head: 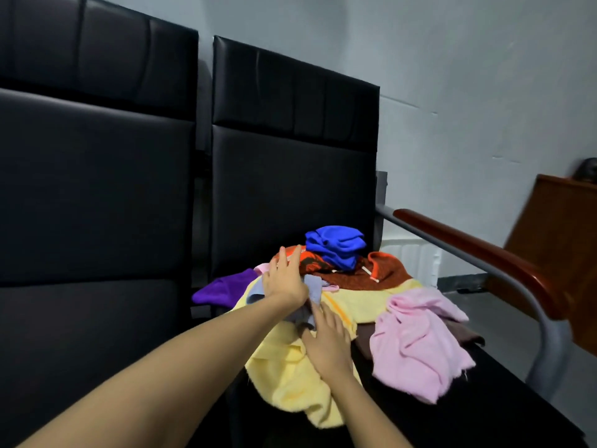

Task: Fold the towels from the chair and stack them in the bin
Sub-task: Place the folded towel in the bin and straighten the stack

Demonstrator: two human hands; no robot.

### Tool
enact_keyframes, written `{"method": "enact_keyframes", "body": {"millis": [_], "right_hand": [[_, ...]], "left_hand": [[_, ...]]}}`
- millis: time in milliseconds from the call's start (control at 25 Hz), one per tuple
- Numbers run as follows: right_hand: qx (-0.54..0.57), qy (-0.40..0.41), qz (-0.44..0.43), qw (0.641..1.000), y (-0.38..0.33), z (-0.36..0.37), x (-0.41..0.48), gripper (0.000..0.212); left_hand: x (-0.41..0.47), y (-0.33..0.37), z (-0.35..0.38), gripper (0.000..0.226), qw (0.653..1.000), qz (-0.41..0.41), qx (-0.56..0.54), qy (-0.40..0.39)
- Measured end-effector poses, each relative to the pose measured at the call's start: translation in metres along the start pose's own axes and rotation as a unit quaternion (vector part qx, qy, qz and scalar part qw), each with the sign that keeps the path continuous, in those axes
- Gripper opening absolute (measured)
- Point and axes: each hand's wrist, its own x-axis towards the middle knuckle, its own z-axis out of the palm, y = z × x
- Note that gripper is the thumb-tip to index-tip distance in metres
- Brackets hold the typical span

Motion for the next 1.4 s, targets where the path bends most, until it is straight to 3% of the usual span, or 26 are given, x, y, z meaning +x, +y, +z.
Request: {"method": "enact_keyframes", "body": {"millis": [120, 200, 280, 440, 560, 720, 840, 920, 960, 1040, 1160, 1240, 1320, 1400], "right_hand": [[-0.014, 0.076, -0.007, 0.997, 0.002, 0.011, 0.008, 0.051], [-0.01, 0.1, -0.006, 0.995, 0.001, 0.013, 0.009, 0.046], [0.024, 0.114, -0.002, 0.993, 0.004, 0.016, 0.008, 0.043], [0.116, 0.168, 0.011, 0.979, -0.004, 0.012, -0.002, 0.032], [0.14, 0.217, 0.037, 0.965, -0.005, 0.01, -0.01, 0.029], [0.196, 0.227, 0.039, 0.953, -0.008, 0.005, -0.02, 0.031], [0.377, 0.171, 0.054, 0.909, -0.023, -0.019, -0.021, 0.068], [0.414, 0.147, 0.042, 0.897, -0.024, -0.038, -0.019, 0.075], [0.426, 0.128, 0.031, 0.895, -0.024, -0.049, -0.02, 0.06], [0.458, 0.103, 0.056, 0.881, -0.027, -0.075, -0.024, 0.014], [0.482, 0.058, 0.111, 0.867, -0.038, -0.107, -0.037, 0.031], [0.396, 0.045, 0.054, 0.915, -0.049, -0.118, -0.042, 0.029], [0.322, 0.015, -0.03, 0.946, -0.065, -0.126, -0.051, 0.007], [0.274, -0.07, -0.08, 0.956, -0.081, -0.132, -0.058, 0.05]], "left_hand": [[0.009, -0.008, 0.019, 0.058, 0.999, -0.007, 0.029, -0.018], [-0.006, -0.014, 0.032, 0.045, 0.998, 0.008, 0.045, 0.042], [-0.02, -0.017, 0.041, 0.039, 0.993, 0.026, 0.012, 0.111], [-0.024, -0.023, 0.038, 0.017, 0.984, 0.01, -0.071, 0.161], [-0.031, -0.021, 0.028, 0.02, 0.971, 0.005, -0.142, 0.194], [-0.037, 0.018, -0.006, 0.03, 0.944, 0.005, -0.321, 0.08], [-0.041, 0.04, -0.046, 0.038, 0.825, -0.102, -0.54, -0.13], [-0.051, 0.036, -0.07, 0.044, 0.789, -0.112, -0.519, -0.308], [-0.054, 0.03, -0.077, 0.036, 0.798, -0.108, -0.481, -0.347], [-0.062, 0.018, -0.092, 0.02, 0.825, -0.127, -0.428, -0.347], [-0.076, 0.01, -0.109, 0.041, 0.789, -0.127, -0.465, -0.381], [-0.085, 0.01, -0.122, 0.036, 0.816, -0.107, -0.441, -0.357], [-0.092, 0.01, -0.135, 0.028, 0.837, -0.06, -0.437, -0.323], [-0.096, 0.004, -0.152, 0.016, 0.875, 0.01, -0.386, -0.293]]}}
